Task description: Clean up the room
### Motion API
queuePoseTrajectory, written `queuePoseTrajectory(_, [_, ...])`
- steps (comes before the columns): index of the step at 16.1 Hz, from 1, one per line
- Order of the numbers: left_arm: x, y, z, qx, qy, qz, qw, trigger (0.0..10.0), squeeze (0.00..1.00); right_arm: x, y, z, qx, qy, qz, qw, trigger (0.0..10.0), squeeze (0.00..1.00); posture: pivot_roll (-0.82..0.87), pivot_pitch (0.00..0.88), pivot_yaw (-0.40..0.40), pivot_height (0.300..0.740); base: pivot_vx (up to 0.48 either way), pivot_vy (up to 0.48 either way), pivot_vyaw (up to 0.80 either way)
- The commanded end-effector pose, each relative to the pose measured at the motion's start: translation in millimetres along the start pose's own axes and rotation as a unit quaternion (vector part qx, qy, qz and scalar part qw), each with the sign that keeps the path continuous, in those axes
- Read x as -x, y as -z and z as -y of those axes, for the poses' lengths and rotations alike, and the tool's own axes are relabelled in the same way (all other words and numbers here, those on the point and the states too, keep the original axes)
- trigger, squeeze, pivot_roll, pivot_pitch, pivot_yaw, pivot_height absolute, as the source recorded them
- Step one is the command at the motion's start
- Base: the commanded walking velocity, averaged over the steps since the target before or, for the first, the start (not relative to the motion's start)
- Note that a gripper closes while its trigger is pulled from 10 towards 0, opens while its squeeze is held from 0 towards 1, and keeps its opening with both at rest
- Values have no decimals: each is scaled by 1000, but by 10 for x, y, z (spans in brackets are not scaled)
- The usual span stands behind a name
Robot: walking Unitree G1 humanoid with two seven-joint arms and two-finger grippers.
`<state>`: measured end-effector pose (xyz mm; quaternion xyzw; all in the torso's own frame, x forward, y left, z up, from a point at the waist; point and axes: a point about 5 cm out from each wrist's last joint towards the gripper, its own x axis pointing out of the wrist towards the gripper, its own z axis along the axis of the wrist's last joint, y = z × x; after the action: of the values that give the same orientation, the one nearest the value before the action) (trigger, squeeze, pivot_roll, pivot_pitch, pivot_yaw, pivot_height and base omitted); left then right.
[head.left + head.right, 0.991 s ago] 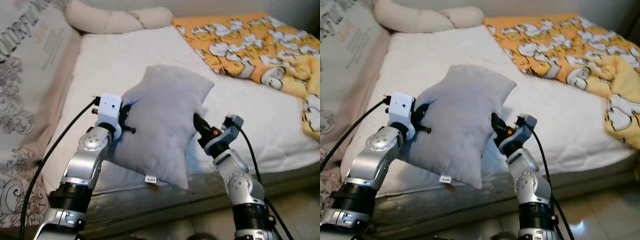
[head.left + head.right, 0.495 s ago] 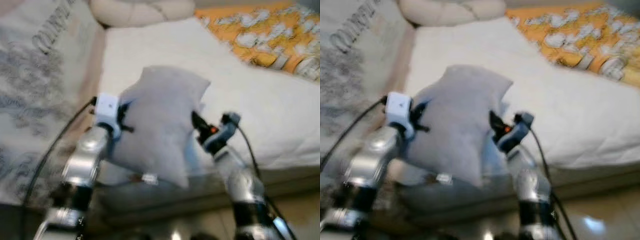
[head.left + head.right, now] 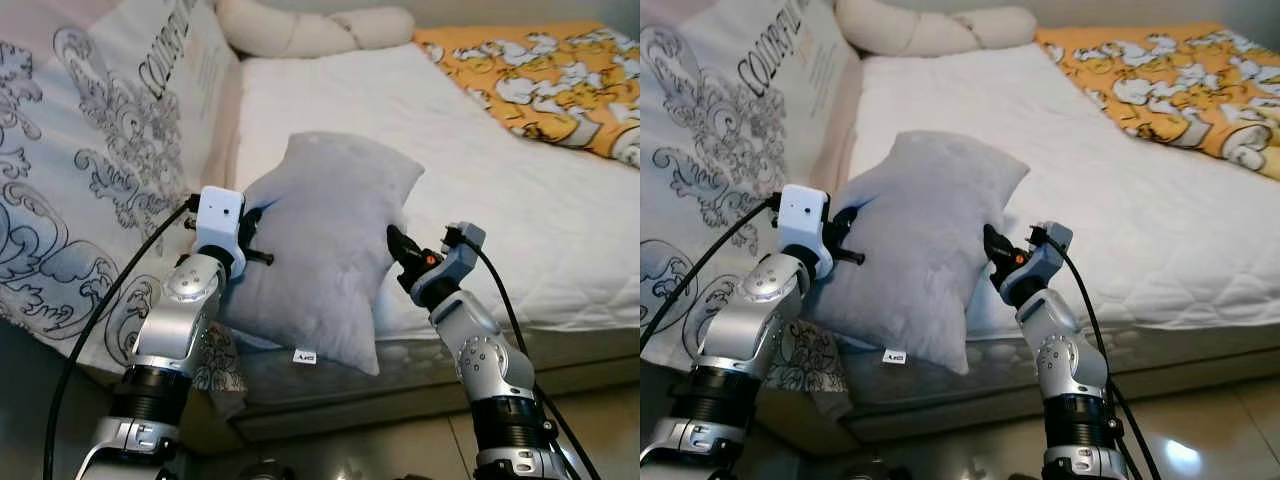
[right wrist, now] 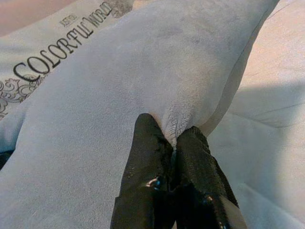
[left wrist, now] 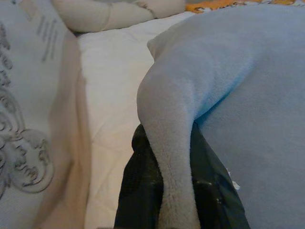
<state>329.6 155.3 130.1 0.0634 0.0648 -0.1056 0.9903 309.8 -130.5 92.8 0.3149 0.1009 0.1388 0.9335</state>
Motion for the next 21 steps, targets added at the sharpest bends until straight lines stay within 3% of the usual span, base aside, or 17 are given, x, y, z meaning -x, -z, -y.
queuePoseTrajectory(1, [-10, -113, -101, -11, -25, 22, 999, 10000, 0, 5, -130, 69, 12, 17, 20, 1000, 10000, 0, -80, 0, 49, 740, 307, 0, 0])
queuePoseTrajectory(9, [-11, -107, -88, -13, -23, 19, 999, 10000, 0, 5, -102, 95, 22, 25, 10, 999, 10000, 0, -82, 0, 48, 740, 345, 0, 0])
queuePoseTrajectory(12, [-10, -107, -135, -13, -36, 18, 999, 10000, 0, -23, -49, 21, 60, -8, -27, 998, 10000, 0, -80, 0, 50, 740, 407, 0, 527])
queuePoseTrajectory(15, [-10, -104, -178, -14, -48, 17, 999, 10000, 0, -44, -17, 5, 42, -8, -32, 999, 10000, 0, -78, 0, 47, 740, 409, 0, 260])
queuePoseTrajectory(19, [3, -104, -235, -23, -63, 12, 998, 10000, 0, -27, 41, 4, 56, -25, -60, 996, 10000, 0, -67, 0, 38, 740, 384, 0, 0])
queuePoseTrajectory(21, [14, -99, -269, -30, -69, 7, 997, 10000, 0, -17, 47, 16, 47, -32, -67, 996, 10000, 0, -64, 0, 38, 740, 0, 0, 0])
